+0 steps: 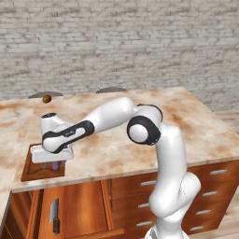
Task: Open the drawer on the left and place the cutting tools on the cutting board.
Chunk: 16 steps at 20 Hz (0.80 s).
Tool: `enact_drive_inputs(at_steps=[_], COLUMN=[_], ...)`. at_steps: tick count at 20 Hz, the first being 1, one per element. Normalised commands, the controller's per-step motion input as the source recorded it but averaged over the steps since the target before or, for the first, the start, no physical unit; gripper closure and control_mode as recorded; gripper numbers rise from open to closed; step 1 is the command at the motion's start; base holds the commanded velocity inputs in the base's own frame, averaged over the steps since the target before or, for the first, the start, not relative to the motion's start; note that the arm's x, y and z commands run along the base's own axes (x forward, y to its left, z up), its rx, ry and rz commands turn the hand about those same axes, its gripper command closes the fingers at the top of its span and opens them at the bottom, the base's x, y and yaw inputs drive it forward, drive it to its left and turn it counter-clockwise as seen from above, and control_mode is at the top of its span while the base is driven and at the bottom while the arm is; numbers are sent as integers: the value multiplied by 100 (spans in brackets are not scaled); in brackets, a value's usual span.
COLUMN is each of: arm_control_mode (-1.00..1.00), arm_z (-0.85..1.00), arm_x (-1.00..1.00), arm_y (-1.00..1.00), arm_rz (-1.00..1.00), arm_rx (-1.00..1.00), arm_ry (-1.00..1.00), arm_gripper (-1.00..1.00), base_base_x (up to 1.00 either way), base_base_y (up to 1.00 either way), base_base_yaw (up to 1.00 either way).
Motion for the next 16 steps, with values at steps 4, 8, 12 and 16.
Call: enact_drive_inputs(at_steps=[4, 8, 12, 16], arm_control_mode=[-100, -100, -100, -100], arm_z=[10, 22, 6, -8], arm_x=[-100, -97, -99, -94], arm_y=[-15, -22, -31, -16], arm_rz=[0, 0, -3, -6], arm_rx=[9, 10, 10, 7], arm_ry=[-7, -9, -6, 0], arm_gripper=[-100, -100, -100, -100], base_base_x=[0, 0, 0, 0], base_base_y=[0, 0, 0, 0], base_base_yaw=[0, 0, 0, 0])
